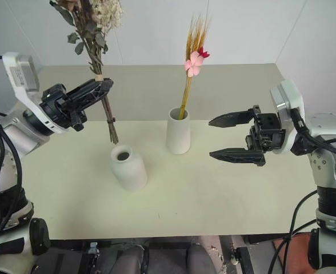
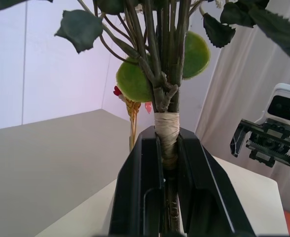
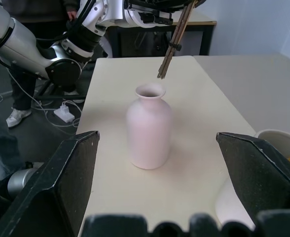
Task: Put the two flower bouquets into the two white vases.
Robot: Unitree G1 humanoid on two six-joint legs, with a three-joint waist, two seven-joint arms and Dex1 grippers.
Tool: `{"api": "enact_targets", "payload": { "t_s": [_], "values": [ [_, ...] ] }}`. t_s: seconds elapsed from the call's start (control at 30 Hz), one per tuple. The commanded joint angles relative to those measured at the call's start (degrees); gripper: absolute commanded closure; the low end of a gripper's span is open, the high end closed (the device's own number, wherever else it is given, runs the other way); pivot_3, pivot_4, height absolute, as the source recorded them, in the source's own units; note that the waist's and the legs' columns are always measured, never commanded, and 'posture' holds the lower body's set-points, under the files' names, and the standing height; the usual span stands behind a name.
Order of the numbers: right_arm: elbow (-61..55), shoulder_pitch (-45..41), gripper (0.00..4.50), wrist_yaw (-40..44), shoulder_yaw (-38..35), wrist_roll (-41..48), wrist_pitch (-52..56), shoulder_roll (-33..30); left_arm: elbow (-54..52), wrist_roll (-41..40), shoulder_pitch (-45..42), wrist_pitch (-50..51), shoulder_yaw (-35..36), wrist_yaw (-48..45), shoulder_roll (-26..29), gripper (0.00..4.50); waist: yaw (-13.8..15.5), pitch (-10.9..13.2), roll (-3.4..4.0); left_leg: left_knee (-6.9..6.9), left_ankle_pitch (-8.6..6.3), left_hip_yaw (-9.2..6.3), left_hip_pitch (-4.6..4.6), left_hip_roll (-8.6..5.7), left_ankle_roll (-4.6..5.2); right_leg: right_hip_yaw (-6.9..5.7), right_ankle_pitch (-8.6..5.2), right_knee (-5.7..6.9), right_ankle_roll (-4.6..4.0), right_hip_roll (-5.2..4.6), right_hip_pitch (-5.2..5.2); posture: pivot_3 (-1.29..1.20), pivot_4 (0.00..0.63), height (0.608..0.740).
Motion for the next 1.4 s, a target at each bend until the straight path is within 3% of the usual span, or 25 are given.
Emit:
{"api": "enact_targets", "payload": {
  "t_s": [0.03,1.2,1.23,1.4],
  "values": [
    [-1.59,-0.16,0.00,-0.24,-1.97,1.17,-0.66,-0.70,-1.58,-1.91,-0.95,-2.20,-0.61,0.19,-0.43,4.38,0.00,0.00,0.00,0.00,0.00,0.00,0.00,0.00,0.00,0.00,0.00,0.00,0.00,0.00,0.00,0.00,0.150,0.740],
    [-3.00,1.45,0.00,-4.30,-1.85,0.86,-1.08,-0.14,-6.03,2.38,11.57,-6.97,-7.58,-4.00,3.56,4.38,0.00,0.00,0.00,0.00,0.00,0.00,0.06,0.01,0.01,0.01,0.00,-0.02,0.00,0.02,0.05,0.00,0.150,0.740],
    [-3.02,1.45,0.00,-4.38,-1.81,0.88,-0.95,-0.19,-6.50,1.89,12.70,-6.44,-7.04,-3.92,4.16,3.67,-0.02,0.00,0.00,0.00,0.00,0.00,0.06,0.01,0.01,0.01,0.00,-0.02,0.00,0.02,0.05,0.00,0.150,0.740],
    [-3.97,2.98,0.00,-4.58,-2.51,1.14,-0.68,-0.69,-10.53,-2.24,21.01,-4.22,-1.74,-3.50,7.63,2.18,-0.24,0.00,0.01,-0.02,-0.01,0.00,0.09,0.05,0.02,0.03,0.00,-0.03,0.00,0.03,0.05,0.00,0.150,0.740]
  ]
}}
